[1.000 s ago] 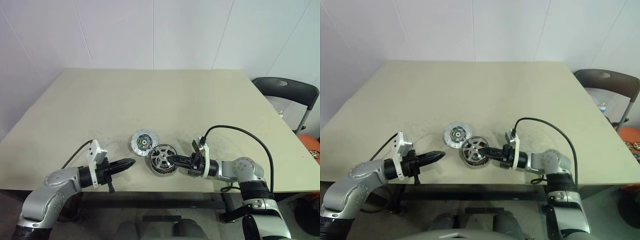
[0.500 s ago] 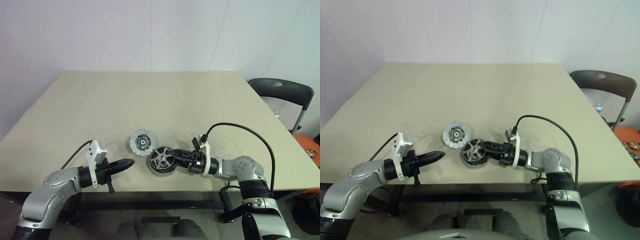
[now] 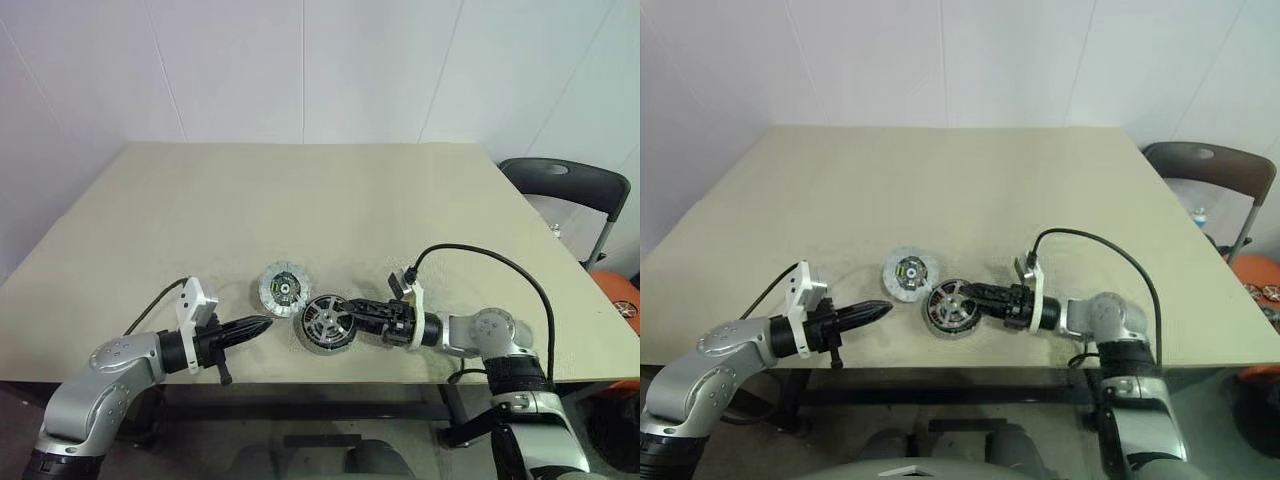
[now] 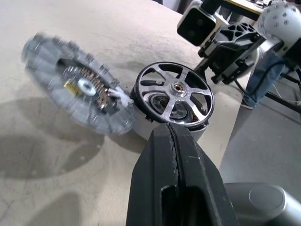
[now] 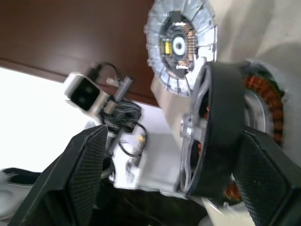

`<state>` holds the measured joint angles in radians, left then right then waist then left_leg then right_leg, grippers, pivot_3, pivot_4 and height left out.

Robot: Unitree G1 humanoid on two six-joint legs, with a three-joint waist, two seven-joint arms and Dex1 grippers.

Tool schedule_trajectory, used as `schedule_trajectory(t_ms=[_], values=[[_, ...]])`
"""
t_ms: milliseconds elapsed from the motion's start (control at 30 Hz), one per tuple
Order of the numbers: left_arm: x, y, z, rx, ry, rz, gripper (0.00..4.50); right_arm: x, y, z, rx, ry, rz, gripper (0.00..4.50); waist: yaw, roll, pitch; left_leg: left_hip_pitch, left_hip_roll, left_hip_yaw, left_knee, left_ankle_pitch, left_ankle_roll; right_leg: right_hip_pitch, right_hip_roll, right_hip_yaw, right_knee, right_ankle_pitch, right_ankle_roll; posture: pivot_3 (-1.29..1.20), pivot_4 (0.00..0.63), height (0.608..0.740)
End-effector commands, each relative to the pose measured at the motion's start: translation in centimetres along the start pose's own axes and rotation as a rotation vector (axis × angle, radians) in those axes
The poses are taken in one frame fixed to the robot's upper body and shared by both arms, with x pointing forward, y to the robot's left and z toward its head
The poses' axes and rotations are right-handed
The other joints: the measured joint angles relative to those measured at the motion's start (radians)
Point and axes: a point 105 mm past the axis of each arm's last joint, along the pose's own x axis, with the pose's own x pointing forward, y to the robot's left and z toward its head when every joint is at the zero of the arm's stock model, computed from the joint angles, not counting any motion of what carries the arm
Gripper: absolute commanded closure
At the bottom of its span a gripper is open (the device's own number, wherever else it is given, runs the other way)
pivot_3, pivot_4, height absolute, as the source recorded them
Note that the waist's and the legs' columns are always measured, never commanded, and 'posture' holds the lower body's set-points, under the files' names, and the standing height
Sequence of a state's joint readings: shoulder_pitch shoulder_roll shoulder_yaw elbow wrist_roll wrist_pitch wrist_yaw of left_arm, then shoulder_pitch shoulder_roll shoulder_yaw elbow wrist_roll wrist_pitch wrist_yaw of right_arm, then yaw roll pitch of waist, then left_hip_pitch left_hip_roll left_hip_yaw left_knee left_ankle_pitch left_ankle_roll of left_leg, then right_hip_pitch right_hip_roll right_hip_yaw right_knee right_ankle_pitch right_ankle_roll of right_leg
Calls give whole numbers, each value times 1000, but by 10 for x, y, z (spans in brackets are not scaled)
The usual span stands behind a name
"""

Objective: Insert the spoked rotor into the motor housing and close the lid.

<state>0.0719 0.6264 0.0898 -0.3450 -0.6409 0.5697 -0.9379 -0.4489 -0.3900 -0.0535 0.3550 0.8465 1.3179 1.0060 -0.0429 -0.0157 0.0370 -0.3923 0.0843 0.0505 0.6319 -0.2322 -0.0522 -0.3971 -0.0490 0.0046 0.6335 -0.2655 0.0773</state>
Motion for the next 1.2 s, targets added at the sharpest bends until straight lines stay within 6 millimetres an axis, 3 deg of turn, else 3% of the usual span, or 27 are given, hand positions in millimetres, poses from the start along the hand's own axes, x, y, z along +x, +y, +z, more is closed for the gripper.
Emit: schedule_trajectory(t_ms=[33,333,533,667,767,967,1200], values=[[-1,0,0,25,-11,-19,4500,-11,5,10,-112,62,-74,467,1,0,0,0,0,0,0,0,0,0,0,0,0,0,0,0,0,740],[-2,5,-11,23,-9,-23,4500,-24,27,40,-328,135,-134,467,-3,1,1,-3,0,1,-1,0,0,-2,1,2,-1,0,0,0,0,740],[0,3,-7,31,-13,-27,4500,-13,56,67,-499,78,-97,467,-1,1,1,-11,0,1,0,0,1,-9,2,3,1,0,0,0,0,740],[2,1,-2,37,-16,-30,4500,2,47,55,-688,158,-192,1324,1,1,1,-14,0,1,0,0,1,-12,2,3,1,0,0,0,0,740],[3,0,1,39,-15,-33,4500,14,38,35,-795,234,-228,2326,4,1,0,-15,0,1,-1,0,1,-12,2,3,1,0,1,0,0,740],[4,3,4,43,-8,-41,4500,23,29,11,-837,286,-232,4421,-1,1,1,-14,0,1,1,0,1,-12,2,3,2,0,0,0,0,740],[7,4,7,48,-6,-49,4500,30,7,-5,-897,332,-325,4468,-1,0,0,-13,0,1,1,0,1,-10,2,4,2,0,0,0,0,740]])
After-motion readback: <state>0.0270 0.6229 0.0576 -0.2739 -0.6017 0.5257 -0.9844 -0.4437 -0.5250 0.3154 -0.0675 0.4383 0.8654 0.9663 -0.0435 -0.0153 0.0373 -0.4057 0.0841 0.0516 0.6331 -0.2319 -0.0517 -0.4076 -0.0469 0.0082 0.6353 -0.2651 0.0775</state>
